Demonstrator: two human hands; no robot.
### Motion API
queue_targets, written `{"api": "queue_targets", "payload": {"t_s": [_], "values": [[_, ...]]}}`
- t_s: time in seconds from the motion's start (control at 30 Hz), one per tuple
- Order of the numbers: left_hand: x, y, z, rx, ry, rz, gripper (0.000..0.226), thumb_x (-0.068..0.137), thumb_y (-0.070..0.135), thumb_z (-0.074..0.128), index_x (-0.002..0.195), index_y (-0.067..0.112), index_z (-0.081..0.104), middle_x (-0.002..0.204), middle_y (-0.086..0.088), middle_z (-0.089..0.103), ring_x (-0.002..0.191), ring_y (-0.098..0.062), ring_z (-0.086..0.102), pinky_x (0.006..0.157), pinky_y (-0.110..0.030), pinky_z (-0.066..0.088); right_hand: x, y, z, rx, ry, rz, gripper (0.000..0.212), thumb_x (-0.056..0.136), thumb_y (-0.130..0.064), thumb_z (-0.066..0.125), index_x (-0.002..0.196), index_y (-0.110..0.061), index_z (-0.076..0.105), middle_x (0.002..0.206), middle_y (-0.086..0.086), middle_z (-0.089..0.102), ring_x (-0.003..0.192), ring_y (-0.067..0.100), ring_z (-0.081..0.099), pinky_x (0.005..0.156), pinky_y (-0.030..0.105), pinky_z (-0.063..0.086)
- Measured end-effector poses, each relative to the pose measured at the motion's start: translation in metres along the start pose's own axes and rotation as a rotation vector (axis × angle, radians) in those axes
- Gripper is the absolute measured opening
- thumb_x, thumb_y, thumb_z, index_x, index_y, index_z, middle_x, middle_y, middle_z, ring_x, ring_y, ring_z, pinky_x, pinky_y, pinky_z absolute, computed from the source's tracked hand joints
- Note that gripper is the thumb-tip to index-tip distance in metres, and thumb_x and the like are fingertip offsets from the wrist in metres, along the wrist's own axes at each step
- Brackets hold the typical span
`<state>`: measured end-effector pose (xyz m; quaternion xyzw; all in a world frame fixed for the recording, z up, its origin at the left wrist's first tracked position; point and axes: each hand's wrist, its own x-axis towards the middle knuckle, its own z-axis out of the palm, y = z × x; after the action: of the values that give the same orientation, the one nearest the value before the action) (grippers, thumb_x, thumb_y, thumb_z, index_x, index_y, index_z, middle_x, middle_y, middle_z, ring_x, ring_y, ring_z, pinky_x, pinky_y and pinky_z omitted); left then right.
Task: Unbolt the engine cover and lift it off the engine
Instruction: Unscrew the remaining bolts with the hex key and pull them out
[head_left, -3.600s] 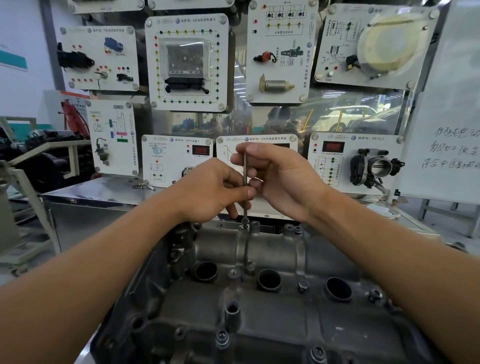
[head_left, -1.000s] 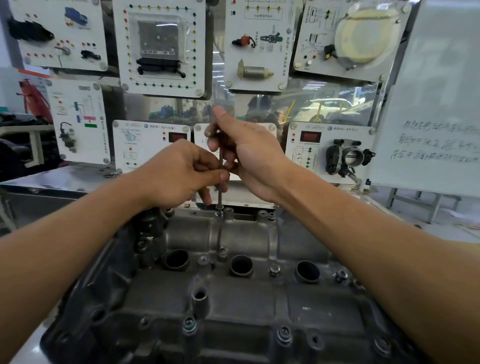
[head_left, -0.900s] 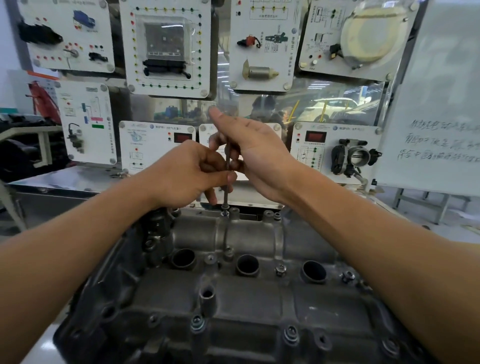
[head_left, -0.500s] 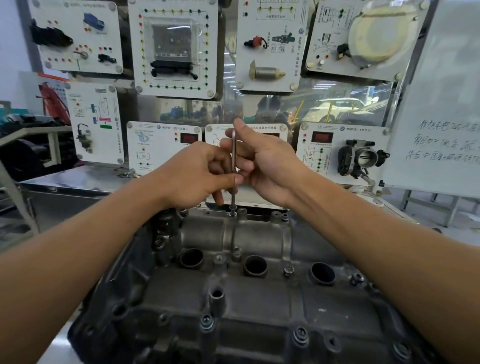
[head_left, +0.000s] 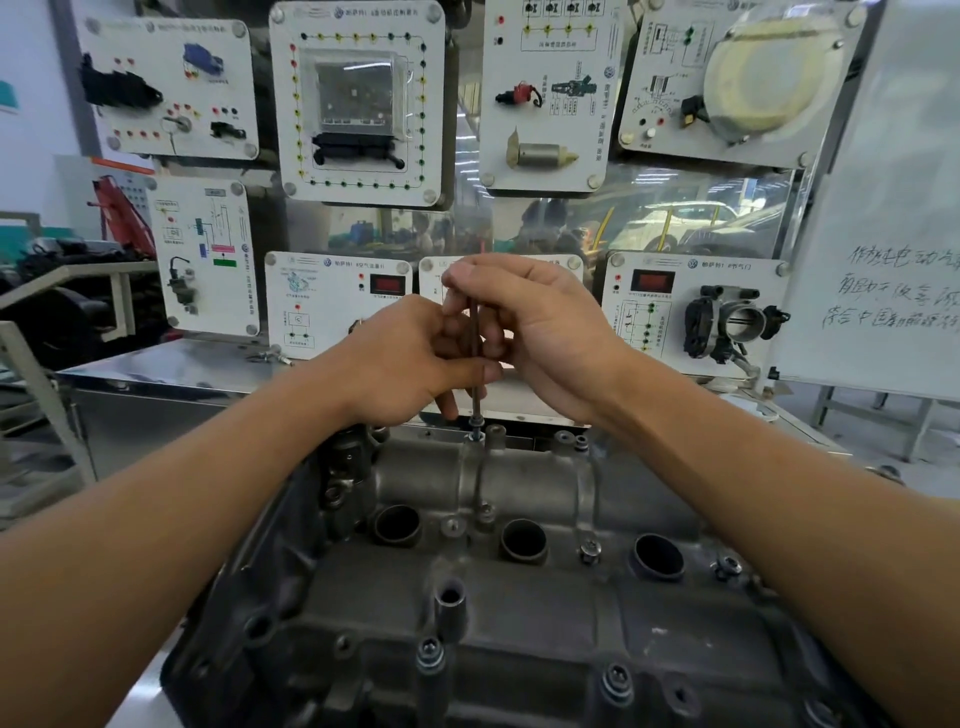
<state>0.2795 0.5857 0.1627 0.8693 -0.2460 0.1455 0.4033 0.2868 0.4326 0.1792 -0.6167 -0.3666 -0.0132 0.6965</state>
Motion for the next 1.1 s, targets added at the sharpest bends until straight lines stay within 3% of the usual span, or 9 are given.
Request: {"api": "queue_targets", "payload": {"t_s": [0.07, 0.17, 0.33, 0.47, 0.6, 0.73, 0.9, 1.0, 1.1], "values": [[-0.001, 0.000, 0.000, 0.018, 0.001, -0.003, 0.008, 0.088, 0.016, 0.073, 0.086, 0.009, 0.070, 0.076, -0.001, 0.076, 0.059, -0.024, 0.072, 0.065, -0.030, 0.060, 0.001, -0.002, -0.005, 0.000, 0.007, 0.012, 0.015, 0.094, -0.009, 0.058, 0.085, -0.008, 0.070, 0.076, 0.004, 0.069, 0.050, 0.010, 0.045, 0.055, 0.025, 0.040], [-0.002, 0.000, -0.001, 0.025, -0.015, -0.003, 0.009, 0.090, 0.017, 0.071, 0.087, 0.009, 0.072, 0.078, -0.001, 0.077, 0.062, -0.024, 0.073, 0.070, -0.036, 0.060, 0.002, -0.003, -0.014, 0.091, 0.029, 0.073, 0.019, 0.098, -0.012, 0.050, 0.096, -0.006, 0.068, 0.088, 0.012, 0.075, 0.055, 0.013, 0.051, 0.058, 0.026, 0.046], [-0.002, 0.000, 0.000, 0.043, -0.037, 0.009, 0.011, 0.091, 0.017, 0.070, 0.084, 0.011, 0.075, 0.078, 0.004, 0.077, 0.063, -0.019, 0.073, 0.070, -0.030, 0.058, 0.007, 0.002, -0.011, 0.093, 0.174, 0.137, 0.019, 0.100, -0.026, 0.055, 0.091, -0.014, 0.066, 0.071, 0.003, 0.073, 0.047, 0.010, 0.045, 0.048, 0.020, 0.041], [-0.003, 0.001, 0.000, 0.068, -0.022, -0.001, 0.013, 0.091, 0.017, 0.071, 0.084, 0.008, 0.077, 0.076, 0.005, 0.077, 0.060, -0.016, 0.072, 0.069, -0.032, 0.058, 0.010, 0.003, 0.002, 0.014, 0.208, 0.084, 0.016, 0.098, -0.024, 0.061, 0.087, -0.015, 0.069, 0.057, -0.003, 0.063, 0.044, 0.010, 0.036, 0.048, 0.023, 0.031], [-0.002, 0.002, 0.001, 0.072, -0.013, -0.014, 0.016, 0.090, 0.018, 0.071, 0.076, 0.012, 0.075, 0.072, 0.006, 0.076, 0.056, -0.015, 0.070, 0.069, -0.030, 0.057, 0.005, -0.001, 0.004, -0.044, 0.069, 0.065, 0.034, 0.101, -0.038, 0.051, 0.079, -0.018, 0.068, 0.063, -0.001, 0.056, 0.048, 0.010, 0.036, 0.050, 0.024, 0.031], [-0.002, 0.003, 0.001, 0.084, -0.018, -0.008, 0.018, 0.089, 0.023, 0.073, 0.073, 0.015, 0.075, 0.071, 0.005, 0.075, 0.059, -0.018, 0.071, 0.068, -0.029, 0.057, 0.000, -0.001, 0.003, -0.111, -0.004, -0.011, 0.026, 0.090, -0.027, 0.068, 0.068, -0.016, 0.059, 0.066, -0.001, 0.053, 0.045, 0.007, 0.042, 0.045, 0.025, 0.034], [-0.003, 0.001, 0.001, 0.103, -0.005, -0.027, 0.018, 0.090, 0.027, 0.071, 0.077, 0.015, 0.076, 0.072, 0.008, 0.076, 0.060, -0.015, 0.071, 0.072, -0.036, 0.058, 0.003, -0.004, -0.013, -0.001, -0.011, 0.030, 0.012, 0.092, -0.009, 0.061, 0.086, -0.011, 0.071, 0.084, 0.005, 0.073, 0.060, 0.010, 0.048, 0.054, 0.023, 0.038], [-0.002, 0.000, 0.000, 0.100, -0.024, -0.025, 0.018, 0.092, 0.027, 0.070, 0.079, 0.016, 0.076, 0.072, 0.009, 0.075, 0.059, -0.013, 0.071, 0.071, -0.035, 0.057, 0.003, -0.005, -0.025, 0.100, 0.017, 0.094, 0.018, 0.098, -0.015, 0.056, 0.090, -0.012, 0.072, 0.092, 0.010, 0.076, 0.062, 0.011, 0.056, 0.057, 0.023, 0.043], [-0.002, 0.000, 0.001, 0.117, -0.034, -0.016, 0.019, 0.092, 0.027, 0.069, 0.080, 0.015, 0.076, 0.073, 0.009, 0.076, 0.059, -0.012, 0.071, 0.067, -0.027, 0.055, 0.005, -0.001, -0.022, 0.126, 0.107, 0.145, 0.020, 0.099, -0.025, 0.056, 0.086, -0.016, 0.069, 0.083, 0.005, 0.075, 0.054, 0.009, 0.053, 0.052, 0.020, 0.040]]}}
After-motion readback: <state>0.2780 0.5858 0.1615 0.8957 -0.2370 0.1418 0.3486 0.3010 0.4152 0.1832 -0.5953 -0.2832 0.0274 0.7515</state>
